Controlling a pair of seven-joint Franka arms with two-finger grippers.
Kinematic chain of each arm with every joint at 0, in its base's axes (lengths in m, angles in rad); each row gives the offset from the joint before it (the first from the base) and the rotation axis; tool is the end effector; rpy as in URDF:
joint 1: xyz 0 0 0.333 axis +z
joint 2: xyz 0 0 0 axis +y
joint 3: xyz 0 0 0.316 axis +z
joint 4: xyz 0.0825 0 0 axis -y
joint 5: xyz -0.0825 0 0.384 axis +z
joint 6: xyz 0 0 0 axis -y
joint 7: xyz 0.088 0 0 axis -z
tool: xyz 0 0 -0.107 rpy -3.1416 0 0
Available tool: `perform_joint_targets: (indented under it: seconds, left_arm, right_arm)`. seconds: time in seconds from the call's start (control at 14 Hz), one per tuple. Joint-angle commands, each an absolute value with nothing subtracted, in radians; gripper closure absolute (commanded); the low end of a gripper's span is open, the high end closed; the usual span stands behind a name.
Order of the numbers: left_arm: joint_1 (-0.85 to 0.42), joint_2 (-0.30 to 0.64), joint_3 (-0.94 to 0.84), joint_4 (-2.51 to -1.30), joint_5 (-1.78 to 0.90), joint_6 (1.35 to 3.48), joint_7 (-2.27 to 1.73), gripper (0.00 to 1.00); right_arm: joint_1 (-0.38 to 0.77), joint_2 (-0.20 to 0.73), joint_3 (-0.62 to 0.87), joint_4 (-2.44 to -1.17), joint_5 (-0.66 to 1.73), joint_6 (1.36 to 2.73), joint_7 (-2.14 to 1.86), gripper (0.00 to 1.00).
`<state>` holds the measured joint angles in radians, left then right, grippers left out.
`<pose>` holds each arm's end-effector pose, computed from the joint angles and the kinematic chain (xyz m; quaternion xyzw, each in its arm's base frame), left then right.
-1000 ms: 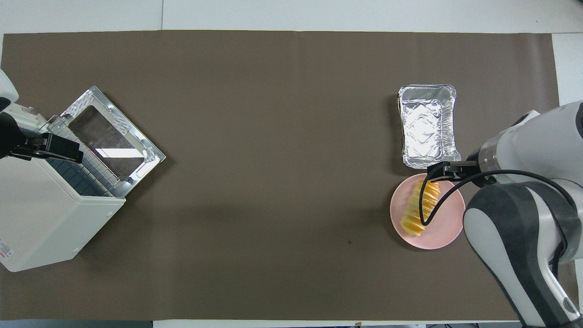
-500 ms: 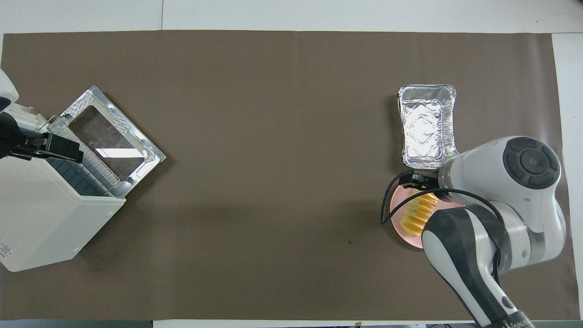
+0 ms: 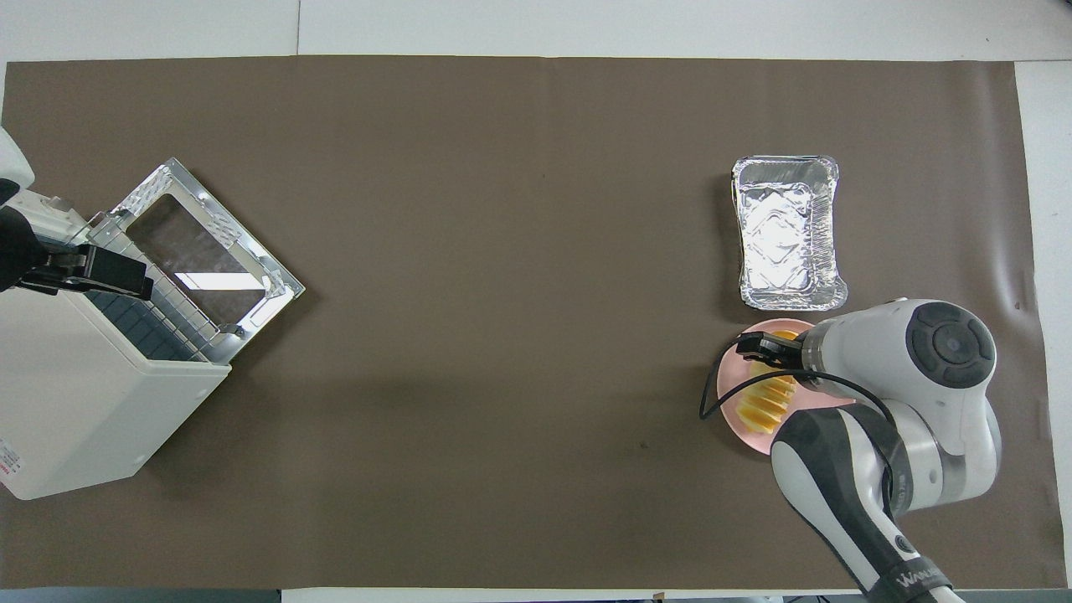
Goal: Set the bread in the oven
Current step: 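Reach the right gripper down to the bread slices on the pink plate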
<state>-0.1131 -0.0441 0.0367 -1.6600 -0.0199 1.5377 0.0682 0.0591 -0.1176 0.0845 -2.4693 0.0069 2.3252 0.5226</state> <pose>0.5335 -0.0426 0.6039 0.9966 -0.0722 -0.0391 0.0106 0.4561 0.0658 0.3353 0.9815 -0.1911 -0.0119 0.0067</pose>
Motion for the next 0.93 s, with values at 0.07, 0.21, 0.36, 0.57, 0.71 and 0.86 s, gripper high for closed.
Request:
perform_joint_targets:
  seconds: [0.07,0.21,0.36,0.57,0.71,0.86]
  left_arm:
    - [-0.106,-0.06,0.034,-1.669,-0.018,1.545,0.075,0.0]
    - [-0.106,-0.06,0.034,-1.671,-0.018,1.545,0.075,0.0]
    - [-0.106,-0.06,0.034,-1.669,-0.018,1.545,0.075,0.0]
    - [-0.106,-0.06,0.034,-1.669,-0.018,1.545,0.075,0.0]
    - [-0.106,-0.06,0.034,-1.671,-0.018,1.545,0.075,0.0]
    - [-0.106,-0.06,0.034,-1.669,-0.018,1.545,0.075,0.0]
  right_arm:
    - [0.018,-0.109,0.092,-2.545,0.008,2.424,0.541,0.0]
    - [0.028,-0.097,0.092,-2.546,0.009,2.431,0.551,0.0]
    - [0.038,-0.094,0.094,-2.546,0.009,2.431,0.571,0.0]
    - [0.051,-0.095,0.094,-2.546,0.009,2.431,0.565,0.34]
    - [0.051,-0.094,0.094,-2.545,0.009,2.43,0.549,0.78]
    - [0.051,-0.092,0.094,-2.542,0.009,2.428,0.531,1.0]
